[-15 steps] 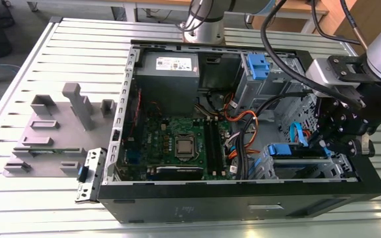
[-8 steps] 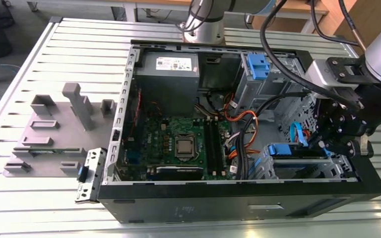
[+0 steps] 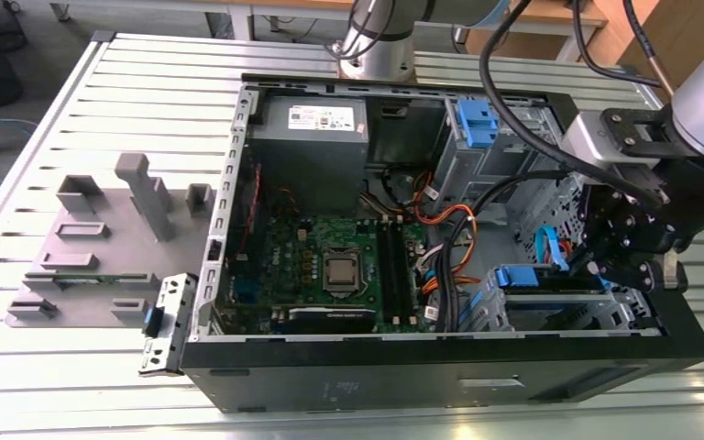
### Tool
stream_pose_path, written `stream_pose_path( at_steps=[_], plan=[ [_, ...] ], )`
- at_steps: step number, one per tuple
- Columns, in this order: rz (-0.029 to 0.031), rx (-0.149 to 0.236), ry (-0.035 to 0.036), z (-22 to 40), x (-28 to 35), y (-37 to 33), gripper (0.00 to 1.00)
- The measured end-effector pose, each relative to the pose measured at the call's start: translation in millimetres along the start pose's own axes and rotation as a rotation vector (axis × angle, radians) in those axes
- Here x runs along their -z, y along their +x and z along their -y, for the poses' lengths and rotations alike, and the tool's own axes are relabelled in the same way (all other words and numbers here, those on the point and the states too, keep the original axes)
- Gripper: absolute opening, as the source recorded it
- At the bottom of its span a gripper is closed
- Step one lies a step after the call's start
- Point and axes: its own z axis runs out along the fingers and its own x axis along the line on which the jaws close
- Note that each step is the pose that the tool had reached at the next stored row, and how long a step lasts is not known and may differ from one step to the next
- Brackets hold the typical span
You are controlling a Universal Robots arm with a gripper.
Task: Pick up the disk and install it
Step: 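Insert the second disk wire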
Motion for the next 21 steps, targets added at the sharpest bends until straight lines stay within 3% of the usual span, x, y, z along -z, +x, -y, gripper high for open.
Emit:
stream_pose_path(
  at_steps=[14, 16, 17, 21],
  plan=[
    [0.0005, 0.0, -0.0001, 0.0, -0.9, 0.0, 0.16],
    [0.0012, 0.0, -0.0001, -0.1, -1.4, 0.0, 0.18],
    [0.001, 0.0, -0.0001, -0.1, -1.3, 0.0, 0.24],
    [0.0001, 0.0, 0.0, 0.0, -0.2, 0.0, 0.24]
  ],
)
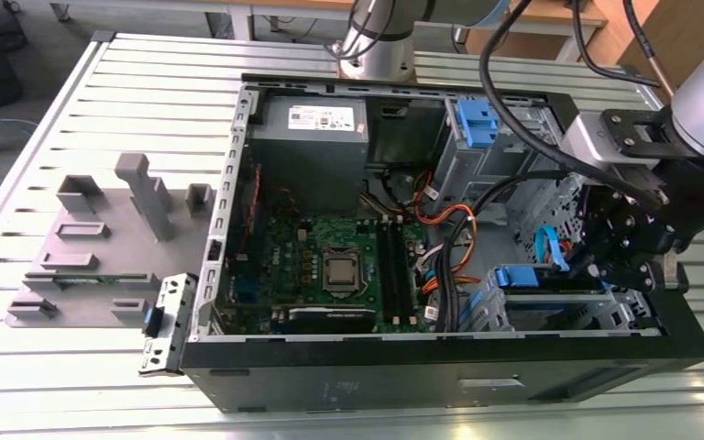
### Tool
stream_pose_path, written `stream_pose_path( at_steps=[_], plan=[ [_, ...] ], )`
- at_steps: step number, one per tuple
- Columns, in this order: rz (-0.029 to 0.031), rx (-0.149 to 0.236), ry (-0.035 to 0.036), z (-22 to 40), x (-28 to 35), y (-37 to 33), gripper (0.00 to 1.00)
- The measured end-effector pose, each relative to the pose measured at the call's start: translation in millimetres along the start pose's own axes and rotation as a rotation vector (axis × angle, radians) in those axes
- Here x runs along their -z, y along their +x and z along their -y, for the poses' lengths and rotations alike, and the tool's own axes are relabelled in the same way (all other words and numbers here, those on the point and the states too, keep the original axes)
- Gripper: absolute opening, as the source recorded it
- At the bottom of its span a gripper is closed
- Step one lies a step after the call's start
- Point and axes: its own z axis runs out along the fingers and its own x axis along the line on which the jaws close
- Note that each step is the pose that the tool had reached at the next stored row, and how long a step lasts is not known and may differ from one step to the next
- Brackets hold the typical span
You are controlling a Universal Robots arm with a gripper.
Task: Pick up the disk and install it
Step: 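Insert the second disk wire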
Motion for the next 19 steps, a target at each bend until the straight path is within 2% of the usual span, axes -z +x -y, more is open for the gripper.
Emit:
stream_pose_path(
  at_steps=[3, 11, 19],
  plan=[
    [0.0004, 0.0, 0.0, 0.2, 5.6, -0.2, 0.24],
    [0.0002, 0.0, 0.0, 0.8, 26.5, -0.8, 0.24],
    [0.0003, 0.0, 0.0, 0.9, 30.4, -0.9, 0.24]
  ],
)
